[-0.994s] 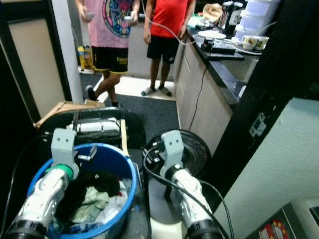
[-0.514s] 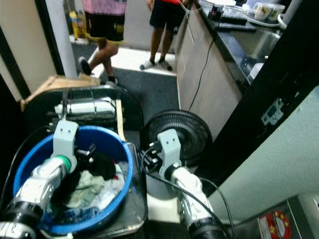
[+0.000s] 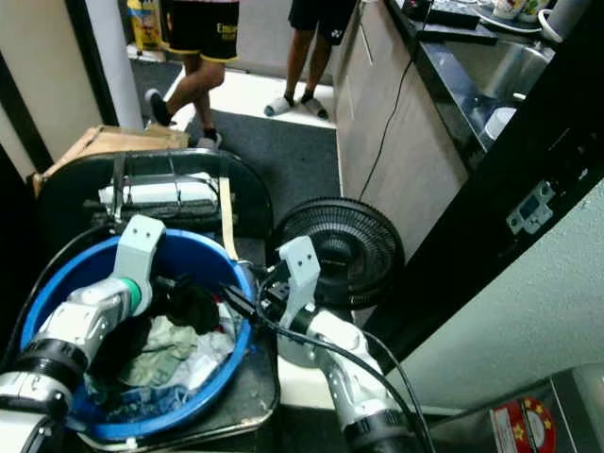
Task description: Clothes washing
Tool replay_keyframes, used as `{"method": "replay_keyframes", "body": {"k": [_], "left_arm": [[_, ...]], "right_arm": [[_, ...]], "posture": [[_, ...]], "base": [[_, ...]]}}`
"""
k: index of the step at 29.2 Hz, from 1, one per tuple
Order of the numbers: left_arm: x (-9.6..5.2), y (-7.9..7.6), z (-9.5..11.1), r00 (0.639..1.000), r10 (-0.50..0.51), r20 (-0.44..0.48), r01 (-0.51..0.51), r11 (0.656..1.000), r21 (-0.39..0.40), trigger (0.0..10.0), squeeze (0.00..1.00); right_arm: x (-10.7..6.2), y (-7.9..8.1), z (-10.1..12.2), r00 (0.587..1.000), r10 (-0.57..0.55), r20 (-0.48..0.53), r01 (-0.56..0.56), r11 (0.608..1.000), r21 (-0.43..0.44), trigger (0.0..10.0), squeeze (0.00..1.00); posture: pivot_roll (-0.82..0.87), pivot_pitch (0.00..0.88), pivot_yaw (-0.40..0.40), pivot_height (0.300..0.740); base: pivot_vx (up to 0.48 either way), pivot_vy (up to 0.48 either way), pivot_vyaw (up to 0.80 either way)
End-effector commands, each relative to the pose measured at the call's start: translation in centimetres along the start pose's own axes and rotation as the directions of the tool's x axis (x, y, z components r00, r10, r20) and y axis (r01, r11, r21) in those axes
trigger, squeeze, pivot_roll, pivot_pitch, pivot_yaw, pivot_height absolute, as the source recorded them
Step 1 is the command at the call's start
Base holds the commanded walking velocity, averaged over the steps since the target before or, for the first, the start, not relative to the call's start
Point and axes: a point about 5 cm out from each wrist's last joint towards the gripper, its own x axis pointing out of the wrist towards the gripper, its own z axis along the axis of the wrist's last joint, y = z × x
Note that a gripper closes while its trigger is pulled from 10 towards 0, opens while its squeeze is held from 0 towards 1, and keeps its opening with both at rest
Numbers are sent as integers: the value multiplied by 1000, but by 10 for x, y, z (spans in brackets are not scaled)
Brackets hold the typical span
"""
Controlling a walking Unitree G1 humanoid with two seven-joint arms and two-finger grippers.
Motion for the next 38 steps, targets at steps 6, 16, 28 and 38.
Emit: {"method": "replay_keyframes", "body": {"k": [6,16,28,38], "left_arm": [[3,-2,-11,989,-51,-141,61,996,69,10000,0],[6,-11,-14,970,-117,-212,146,981,131,10000,0],[7,-13,-20,960,-125,-252,177,964,196,10000,0],[6,-9,-16,960,-123,-253,179,960,214,10000,0]], "right_arm": [[-3,13,-7,998,65,-17,-64,997,35,10000,0],[-12,21,-14,996,70,-52,-68,996,52,10000,0],[-17,30,-16,997,46,-59,-42,996,75,10000,0],[-22,8,4,970,-214,113,207,976,72,10000,0]], "posture": [[51,244,-30,740],[58,323,-18,740],[60,400,-12,740],[71,399,-14,740]], "base": [[0,0,0],[0,0,0],[0,0,0],[0,0,0]]}}
